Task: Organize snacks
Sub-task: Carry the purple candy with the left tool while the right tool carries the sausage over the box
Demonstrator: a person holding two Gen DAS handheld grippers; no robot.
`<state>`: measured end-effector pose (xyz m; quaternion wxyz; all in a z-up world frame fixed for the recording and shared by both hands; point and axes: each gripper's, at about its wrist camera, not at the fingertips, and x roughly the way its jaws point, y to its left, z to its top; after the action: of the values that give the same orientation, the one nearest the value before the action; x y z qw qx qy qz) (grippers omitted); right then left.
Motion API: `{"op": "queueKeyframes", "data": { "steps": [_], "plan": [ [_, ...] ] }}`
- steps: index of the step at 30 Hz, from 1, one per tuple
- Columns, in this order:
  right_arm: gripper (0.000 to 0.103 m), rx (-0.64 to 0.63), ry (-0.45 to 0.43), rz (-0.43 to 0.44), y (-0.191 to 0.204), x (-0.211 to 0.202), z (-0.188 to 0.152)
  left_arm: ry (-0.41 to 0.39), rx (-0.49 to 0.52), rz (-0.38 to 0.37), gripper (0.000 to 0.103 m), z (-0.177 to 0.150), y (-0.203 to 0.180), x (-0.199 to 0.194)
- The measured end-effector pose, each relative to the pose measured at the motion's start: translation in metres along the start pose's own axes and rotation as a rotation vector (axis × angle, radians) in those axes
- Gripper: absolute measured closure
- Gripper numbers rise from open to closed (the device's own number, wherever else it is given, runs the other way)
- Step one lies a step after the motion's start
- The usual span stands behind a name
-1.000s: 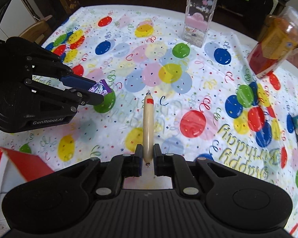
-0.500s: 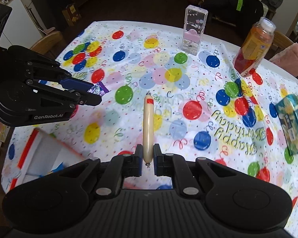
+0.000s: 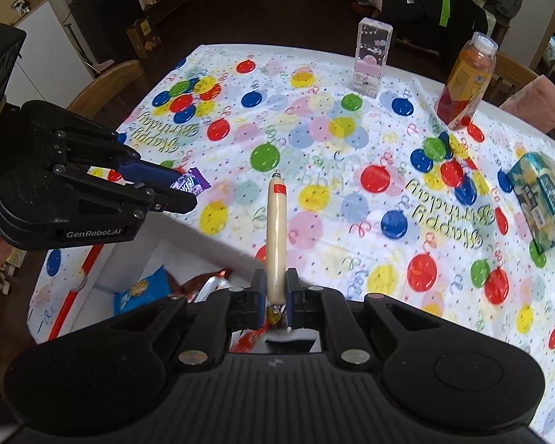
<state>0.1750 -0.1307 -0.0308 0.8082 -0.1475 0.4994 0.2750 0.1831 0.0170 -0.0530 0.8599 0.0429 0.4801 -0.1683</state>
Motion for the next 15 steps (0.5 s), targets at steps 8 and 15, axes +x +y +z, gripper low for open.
{"op": "queueKeyframes", "data": {
  "steps": [8,15],
  "plan": [
    [0.093,0.029,0.073,0.012,0.010,0.017,-0.041,0.038,0.022,-0.025,0.087,-0.042,-0.018,0.000],
    [0.093,0.069,0.124,0.016,0.016,0.037,-0.073,0.077,0.018,-0.027,0.087,-0.076,-0.025,0.009]
  ]
}}
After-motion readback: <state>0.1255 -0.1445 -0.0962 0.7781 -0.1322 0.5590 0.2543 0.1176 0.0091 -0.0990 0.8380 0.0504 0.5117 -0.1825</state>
